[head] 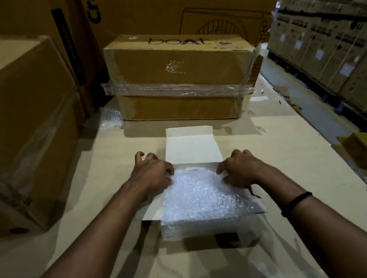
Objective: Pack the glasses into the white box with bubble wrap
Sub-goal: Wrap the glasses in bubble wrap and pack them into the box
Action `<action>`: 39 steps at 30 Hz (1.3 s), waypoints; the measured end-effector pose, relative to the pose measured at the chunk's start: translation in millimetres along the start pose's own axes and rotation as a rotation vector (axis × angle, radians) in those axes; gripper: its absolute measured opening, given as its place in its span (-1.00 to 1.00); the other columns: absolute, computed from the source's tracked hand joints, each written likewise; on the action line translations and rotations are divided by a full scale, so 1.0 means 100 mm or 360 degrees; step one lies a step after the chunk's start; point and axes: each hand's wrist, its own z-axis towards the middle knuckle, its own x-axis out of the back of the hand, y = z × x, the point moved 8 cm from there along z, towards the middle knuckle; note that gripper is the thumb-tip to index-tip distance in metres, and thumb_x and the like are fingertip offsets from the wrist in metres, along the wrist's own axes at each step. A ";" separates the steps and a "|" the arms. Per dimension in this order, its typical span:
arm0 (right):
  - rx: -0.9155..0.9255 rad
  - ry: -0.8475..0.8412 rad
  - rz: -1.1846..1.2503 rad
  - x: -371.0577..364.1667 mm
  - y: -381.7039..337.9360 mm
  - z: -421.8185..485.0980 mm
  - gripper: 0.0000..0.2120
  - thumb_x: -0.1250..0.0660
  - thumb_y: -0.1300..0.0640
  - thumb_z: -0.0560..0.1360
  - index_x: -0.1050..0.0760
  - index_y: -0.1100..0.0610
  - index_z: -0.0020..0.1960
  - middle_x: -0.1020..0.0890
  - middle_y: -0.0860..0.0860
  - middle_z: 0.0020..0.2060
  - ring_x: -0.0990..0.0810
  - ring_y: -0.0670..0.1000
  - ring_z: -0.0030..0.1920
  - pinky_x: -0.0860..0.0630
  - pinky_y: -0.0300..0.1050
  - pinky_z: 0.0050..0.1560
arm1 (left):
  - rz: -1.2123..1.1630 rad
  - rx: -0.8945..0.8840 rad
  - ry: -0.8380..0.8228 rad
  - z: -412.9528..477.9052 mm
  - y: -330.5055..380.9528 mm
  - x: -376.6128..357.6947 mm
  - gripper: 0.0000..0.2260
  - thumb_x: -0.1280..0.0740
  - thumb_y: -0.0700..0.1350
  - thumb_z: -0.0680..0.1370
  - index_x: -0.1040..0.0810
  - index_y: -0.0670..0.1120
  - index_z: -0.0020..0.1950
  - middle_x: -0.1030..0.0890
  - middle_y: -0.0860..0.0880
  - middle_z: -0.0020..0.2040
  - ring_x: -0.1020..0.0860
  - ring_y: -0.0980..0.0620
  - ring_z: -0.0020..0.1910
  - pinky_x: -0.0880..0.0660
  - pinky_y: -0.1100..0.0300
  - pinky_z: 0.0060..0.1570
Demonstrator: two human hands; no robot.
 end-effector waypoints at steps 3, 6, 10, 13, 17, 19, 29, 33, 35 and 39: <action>0.0028 0.0035 -0.0212 -0.03 -0.13 -0.02 -0.61 -0.26 -0.23 0.50 -0.46 -0.16 0.29 -0.59 -0.08 0.17 -0.33 0.05 0.24 -0.22 0.01 0.14 | 0.0156 -0.0038 0.0093 0.03 0.12 -0.02 -0.74 -0.43 0.16 0.44 -0.58 0.11 0.06 -0.62 0.08 -0.04 -0.41 0.00 0.20 -0.03 -0.11 0.30; 0.0032 0.0130 -0.0210 0.01 -0.16 -0.04 -0.61 -0.26 -0.26 0.49 -0.48 -0.15 0.26 -0.59 -0.09 0.17 -0.34 0.06 0.22 -0.23 0.02 0.15 | 0.0127 -0.0060 0.0116 0.02 0.12 -0.02 -0.74 -0.42 0.16 0.45 -0.57 0.10 0.08 -0.62 0.07 -0.03 -0.42 0.01 0.21 -0.02 -0.12 0.32; 0.0054 0.0288 -0.0085 0.12 -0.07 -0.13 -0.71 -0.28 -0.20 0.51 -0.51 -0.12 0.17 -0.62 -0.09 0.08 -0.38 0.02 0.23 -0.23 0.03 0.21 | 0.0074 -0.0137 0.0225 -0.04 0.04 0.04 -0.88 -0.35 0.11 0.46 -0.57 0.10 -0.08 -0.61 0.11 -0.10 -0.40 0.05 0.25 0.03 -0.08 0.34; 0.0068 0.0250 -0.0213 0.08 -0.09 -0.14 -0.81 -0.28 -0.16 0.51 -0.53 -0.09 0.01 -0.62 -0.11 0.01 -0.39 0.02 0.22 -0.19 0.09 0.28 | 0.0230 -0.0171 0.0123 -0.07 0.06 -0.03 -0.88 -0.31 0.08 0.39 -0.55 0.06 -0.20 -0.61 0.14 -0.16 -0.42 0.04 0.23 0.01 -0.11 0.34; 0.0050 0.0100 -0.0388 -0.04 -0.21 -0.06 -0.76 -0.23 -0.11 0.54 -0.54 0.00 0.06 -0.62 -0.04 0.07 -0.40 0.07 0.26 -0.10 0.20 0.37 | 0.0472 -0.0117 0.0058 -0.03 0.19 -0.09 -0.82 -0.34 0.09 0.41 -0.59 0.02 -0.10 -0.64 0.07 -0.09 -0.49 0.01 0.15 -0.06 -0.16 0.33; 0.0037 -0.0017 -0.0319 -0.07 -0.18 -0.03 -0.76 -0.18 -0.04 0.57 -0.51 0.02 0.13 -0.58 -0.01 0.16 -0.35 0.09 0.33 -0.02 0.24 0.41 | 0.0463 -0.0114 0.0061 -0.02 0.20 -0.10 -0.82 -0.32 0.08 0.43 -0.59 0.01 -0.09 -0.64 0.06 -0.08 -0.49 0.00 0.16 -0.05 -0.18 0.34; -0.0003 -0.0099 -0.0196 -0.10 -0.24 -0.07 -0.77 -0.41 -0.05 0.42 -0.51 -0.01 0.03 -0.53 -0.03 0.03 -0.41 0.09 0.23 0.05 0.32 0.46 | 0.0417 -0.0067 -0.0178 -0.09 0.26 -0.13 -0.72 -0.47 0.17 0.35 -0.62 0.04 -0.06 -0.58 0.10 0.10 -0.37 -0.02 0.32 -0.01 -0.18 0.40; 0.0028 0.0045 -0.0323 -0.10 -0.30 -0.05 -0.73 -0.35 -0.06 0.48 -0.52 0.05 0.09 -0.55 0.03 0.15 -0.43 0.13 0.28 0.04 0.34 0.45 | 0.0435 -0.0157 -0.0132 -0.15 0.26 -0.11 -0.77 -0.37 0.16 0.42 -0.58 0.02 -0.08 -0.53 0.05 0.24 -0.30 -0.04 0.41 0.02 -0.20 0.41; 0.0055 -0.0092 -0.0225 -0.12 -0.24 -0.06 -0.76 -0.30 -0.08 0.51 -0.54 0.05 0.08 -0.50 0.00 0.28 -0.29 0.12 0.43 0.16 0.40 0.43 | 0.0319 -0.0190 -0.0247 -0.19 0.22 -0.12 -0.82 -0.30 0.12 0.43 -0.54 0.05 -0.11 -0.41 0.02 0.39 -0.17 -0.07 0.49 0.11 -0.24 0.42; 0.0064 -0.0463 -0.0018 -0.17 -0.18 -0.12 -0.67 -0.29 -0.13 0.50 -0.56 0.02 0.17 -0.14 -0.06 0.55 0.10 0.07 0.57 0.29 0.42 0.42 | 0.0450 -0.0167 -0.0438 -0.26 0.24 -0.19 -0.70 -0.37 0.23 0.36 -0.61 0.08 -0.03 -0.24 0.00 0.50 -0.05 -0.11 0.52 0.17 -0.26 0.43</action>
